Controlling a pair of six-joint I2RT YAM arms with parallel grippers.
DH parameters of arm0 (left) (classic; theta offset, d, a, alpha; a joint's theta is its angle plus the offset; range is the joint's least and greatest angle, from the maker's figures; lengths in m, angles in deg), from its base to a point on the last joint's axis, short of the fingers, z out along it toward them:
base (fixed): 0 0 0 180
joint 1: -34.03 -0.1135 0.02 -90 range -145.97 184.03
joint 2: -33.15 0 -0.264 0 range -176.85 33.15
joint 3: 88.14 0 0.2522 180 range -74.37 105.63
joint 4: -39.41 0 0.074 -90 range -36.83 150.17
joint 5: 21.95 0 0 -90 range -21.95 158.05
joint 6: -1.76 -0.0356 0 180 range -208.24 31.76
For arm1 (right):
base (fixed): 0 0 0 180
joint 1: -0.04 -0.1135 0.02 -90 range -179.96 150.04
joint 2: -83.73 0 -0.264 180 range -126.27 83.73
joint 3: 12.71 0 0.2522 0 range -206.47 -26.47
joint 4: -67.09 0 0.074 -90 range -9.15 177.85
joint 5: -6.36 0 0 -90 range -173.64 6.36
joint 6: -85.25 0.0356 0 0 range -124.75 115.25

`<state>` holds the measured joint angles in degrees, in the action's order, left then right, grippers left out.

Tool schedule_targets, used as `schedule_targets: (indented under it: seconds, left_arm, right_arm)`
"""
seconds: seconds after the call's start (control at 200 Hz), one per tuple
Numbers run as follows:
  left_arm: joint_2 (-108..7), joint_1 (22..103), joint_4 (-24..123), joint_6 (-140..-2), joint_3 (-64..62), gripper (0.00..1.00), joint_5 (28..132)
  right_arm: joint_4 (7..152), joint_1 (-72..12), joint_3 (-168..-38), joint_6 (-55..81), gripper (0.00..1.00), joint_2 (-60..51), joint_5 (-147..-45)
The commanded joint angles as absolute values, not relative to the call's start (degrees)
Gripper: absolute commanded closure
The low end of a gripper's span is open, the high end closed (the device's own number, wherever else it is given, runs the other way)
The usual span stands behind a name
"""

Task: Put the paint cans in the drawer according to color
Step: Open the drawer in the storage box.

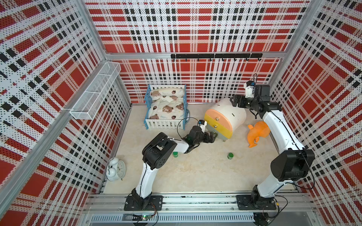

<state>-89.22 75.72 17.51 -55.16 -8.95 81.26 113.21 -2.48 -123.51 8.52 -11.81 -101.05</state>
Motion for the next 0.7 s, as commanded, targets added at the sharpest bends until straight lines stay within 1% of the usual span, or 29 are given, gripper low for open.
schedule_targets:
  seconds: [0.0,0.16,0.246,0.306,0.491,0.696]
  left_arm:
    - [-90.8,76.0,15.1,-54.0,-6.9,0.07,80.7]
    - [-92.0,76.0,14.8,-52.9,-5.6,0.22,80.7]
    - [-92.4,76.0,14.6,-52.6,-5.0,0.32,80.7]
    - [-92.8,75.9,14.6,-52.4,-4.6,0.37,80.8]
    - [-93.6,76.0,14.4,-51.8,-3.9,0.48,80.9]
    - [-94.3,76.0,14.1,-51.4,-3.5,0.57,81.3]
  right_arm:
    - [110.5,-3.0,-122.4,9.7,0.06,-11.3,-105.1]
    - [111.1,-4.1,-124.2,10.2,0.07,-13.7,-106.1]
    - [111.7,-4.6,-125.2,10.2,0.09,-14.9,-106.0]
    - [112.0,-5.0,-125.8,10.3,0.09,-15.6,-106.1]
    - [112.2,-5.8,-126.8,10.3,0.11,-16.8,-105.7]
    - [112.4,-6.5,-127.5,10.0,0.12,-17.7,-105.6]
